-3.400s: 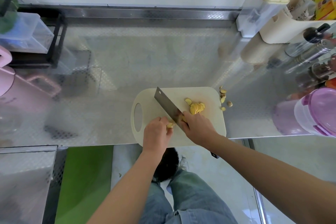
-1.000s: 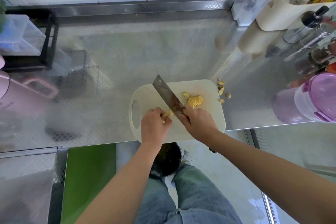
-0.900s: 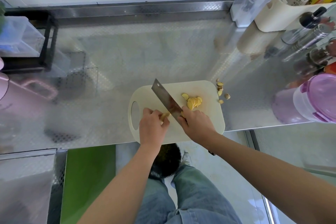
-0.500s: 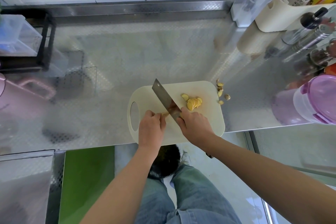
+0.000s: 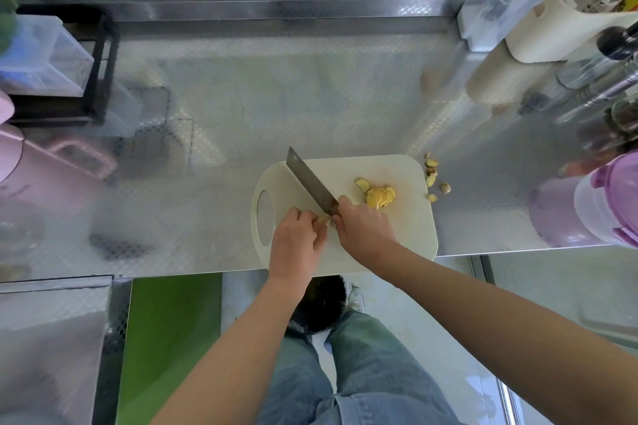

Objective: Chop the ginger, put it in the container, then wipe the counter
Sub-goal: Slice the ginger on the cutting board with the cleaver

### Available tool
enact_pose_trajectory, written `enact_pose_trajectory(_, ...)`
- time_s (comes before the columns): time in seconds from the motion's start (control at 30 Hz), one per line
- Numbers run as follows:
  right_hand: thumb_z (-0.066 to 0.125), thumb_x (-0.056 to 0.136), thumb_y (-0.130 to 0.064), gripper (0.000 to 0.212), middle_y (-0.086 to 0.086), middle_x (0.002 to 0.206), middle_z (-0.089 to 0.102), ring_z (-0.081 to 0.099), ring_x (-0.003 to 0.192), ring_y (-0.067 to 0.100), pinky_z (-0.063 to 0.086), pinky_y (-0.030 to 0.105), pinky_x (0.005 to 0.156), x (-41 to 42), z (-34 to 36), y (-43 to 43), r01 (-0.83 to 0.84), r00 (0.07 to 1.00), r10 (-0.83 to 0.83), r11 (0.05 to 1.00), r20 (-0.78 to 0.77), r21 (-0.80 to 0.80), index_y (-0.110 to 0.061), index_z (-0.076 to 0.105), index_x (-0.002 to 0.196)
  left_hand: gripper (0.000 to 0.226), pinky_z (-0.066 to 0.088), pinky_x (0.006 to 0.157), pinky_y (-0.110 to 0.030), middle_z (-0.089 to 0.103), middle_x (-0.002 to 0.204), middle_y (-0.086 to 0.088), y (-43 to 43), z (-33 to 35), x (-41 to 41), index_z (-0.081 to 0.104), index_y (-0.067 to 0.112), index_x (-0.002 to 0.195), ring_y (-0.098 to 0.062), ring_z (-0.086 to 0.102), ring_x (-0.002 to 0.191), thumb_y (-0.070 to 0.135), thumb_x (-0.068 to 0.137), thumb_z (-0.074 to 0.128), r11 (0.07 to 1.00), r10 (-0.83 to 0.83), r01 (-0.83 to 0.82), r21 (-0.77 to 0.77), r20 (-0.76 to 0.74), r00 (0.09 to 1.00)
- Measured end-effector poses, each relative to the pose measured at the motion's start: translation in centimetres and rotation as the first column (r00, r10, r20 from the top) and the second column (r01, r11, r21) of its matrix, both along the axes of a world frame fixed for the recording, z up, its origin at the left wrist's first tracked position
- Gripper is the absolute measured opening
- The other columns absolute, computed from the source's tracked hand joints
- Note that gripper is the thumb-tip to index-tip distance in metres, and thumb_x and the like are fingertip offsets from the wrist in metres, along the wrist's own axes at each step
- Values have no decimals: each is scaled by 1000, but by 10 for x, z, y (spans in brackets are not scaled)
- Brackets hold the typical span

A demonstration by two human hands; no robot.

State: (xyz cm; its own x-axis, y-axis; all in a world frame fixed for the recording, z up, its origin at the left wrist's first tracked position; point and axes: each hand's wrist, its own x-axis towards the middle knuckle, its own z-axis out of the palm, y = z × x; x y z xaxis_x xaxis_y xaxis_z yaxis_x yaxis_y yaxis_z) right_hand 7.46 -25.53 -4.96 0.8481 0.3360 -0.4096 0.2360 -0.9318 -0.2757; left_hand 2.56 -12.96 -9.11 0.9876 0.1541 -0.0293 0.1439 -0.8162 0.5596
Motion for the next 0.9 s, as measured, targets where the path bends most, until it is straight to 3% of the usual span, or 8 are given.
enact_pose_trajectory(0.13, 39, 100, -24, 16, 12, 85, 57, 57, 79, 35, 37, 34, 61, 7, 2, -5, 103, 995, -102, 993, -17, 54, -9, 43, 102, 19, 46, 62, -33, 53, 82, -7, -1, 4, -10, 59, 8, 83, -24, 52, 68, 11, 74, 76, 999, -33, 33, -7, -43, 999)
enact_pose_trajectory(0.37, 39, 100, -29, 20, 5, 76, 46, 43, 67, 29, 32, 33, 59, 1, 21, -24, 45, 999, -45, 991, -2, 122, -10, 45, 103, 19, 39, 60, -26, 56, 79, -5, -3, 7, -4, 62, 11, 85, -22, 53, 65, 12, 74, 78, 1000, 21, -22, -11, -21, 1000)
enact_pose_trajectory(0.47, 36, 100, -29, 18, 9, 76, 50, 47, 68, 32, 32, 34, 58, -8, 26, -26, -49, 999, 49, 996, 1, 70, -11, 42, 99, 15, 41, 61, -30, 61, 77, -5, -2, 5, -2, 65, 10, 84, -23, 57, 66, 14, 76, 77, 998, 54, -55, -29, -33, 998)
enact_pose_trajectory(0.67, 35, 100, -27, 23, 13, 86, 59, 42, 66, 28, 32, 33, 59, -18, 25, -27, -96, 995, 96, 995, 6, 13, -10, 42, 115, 10, 46, 62, -33, 64, 75, -6, -1, 8, 0, 70, 10, 82, -24, 60, 64, 19, 81, 73, 996, 67, -68, -49, -18, 998)
enact_pose_trajectory(0.9, 32, 102, -27, 27, 3, 76, 44, 45, 66, 26, 34, 32, 59, -19, 22, -22, -121, 992, 122, 992, 40, -38, -12, 40, 123, 13, 51, 70, -35, 62, 82, -6, 0, 8, 0, 73, 11, 93, -22, 59, 67, 22, 86, 70, 991, 90, -92, -92, -31, 995)
